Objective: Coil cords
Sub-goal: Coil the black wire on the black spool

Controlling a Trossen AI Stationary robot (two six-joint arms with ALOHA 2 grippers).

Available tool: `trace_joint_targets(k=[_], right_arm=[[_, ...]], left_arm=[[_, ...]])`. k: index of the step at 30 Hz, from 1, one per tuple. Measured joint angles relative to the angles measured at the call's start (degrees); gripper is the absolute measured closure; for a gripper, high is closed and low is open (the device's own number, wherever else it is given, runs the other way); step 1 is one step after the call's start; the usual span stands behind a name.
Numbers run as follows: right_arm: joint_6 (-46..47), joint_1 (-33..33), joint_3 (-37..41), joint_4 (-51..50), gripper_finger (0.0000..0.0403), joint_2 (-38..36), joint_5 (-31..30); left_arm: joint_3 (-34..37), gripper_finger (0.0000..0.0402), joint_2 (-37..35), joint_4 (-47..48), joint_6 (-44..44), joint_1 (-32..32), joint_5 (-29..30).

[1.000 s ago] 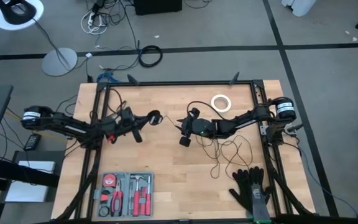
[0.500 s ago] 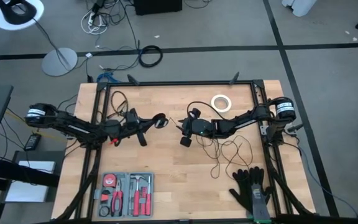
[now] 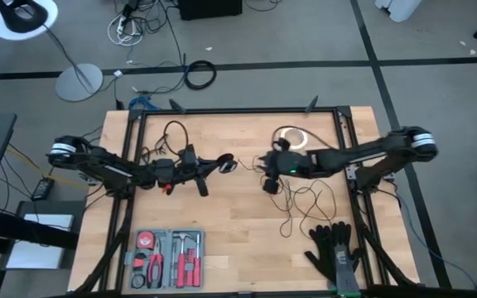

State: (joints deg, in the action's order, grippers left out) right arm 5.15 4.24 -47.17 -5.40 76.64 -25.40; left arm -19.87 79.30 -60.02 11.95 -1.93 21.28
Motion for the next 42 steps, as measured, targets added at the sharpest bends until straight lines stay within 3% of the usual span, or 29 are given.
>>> trace_joint_targets(k=[7, 11, 14, 21, 25, 35, 38, 42], right_arm=[[7.48, 1.35, 13.21, 7.57, 0.0285, -13.21, -0.26], [14.55, 1.35, 20.63, 15.22, 0.0284, -15.4, -0.23], [14.64, 1.35, 24.58, 20.07, 0.0286, -14.22, 0.13], [-4.02, 2.51, 23.13, 21.44, 0.0289, -6.91, -0.88], [-18.31, 2.55, 18.95, 21.4, 0.0289, -0.79, -2.58], [-39.82, 2.54, 5.51, 21.72, 0.0289, 15.77, -9.07], [-47.08, 2.93, 1.87, 20.66, 0.0289, 19.85, -14.99], [-57.52, 4.14, -1.63, 19.76, 0.0289, 23.14, -31.12]], left_arm=[[-4.11, 0.0401, 0.85, 2.32, -1.44, 1.52, -3.72], [-4.94, 0.0401, 1.13, 3.2, -1.42, 1.96, -4.75], [-4.84, 0.0401, 1.13, 3.64, -1.33, 1.96, -5.08], [-4.78, 0.0401, 1.13, 5.42, -0.85, 1.94, -6.05], [-4.78, 0.0401, 1.13, 5.94, -0.81, 1.94, -6.93], [-4.75, 0.0401, 1.11, 6.78, -0.77, 1.94, -7.02], [-4.73, 0.0401, 1.11, 7.55, -0.77, 1.94, -7.04], [-4.77, 0.0401, 1.11, 7.99, -0.75, 1.88, -8.38]])
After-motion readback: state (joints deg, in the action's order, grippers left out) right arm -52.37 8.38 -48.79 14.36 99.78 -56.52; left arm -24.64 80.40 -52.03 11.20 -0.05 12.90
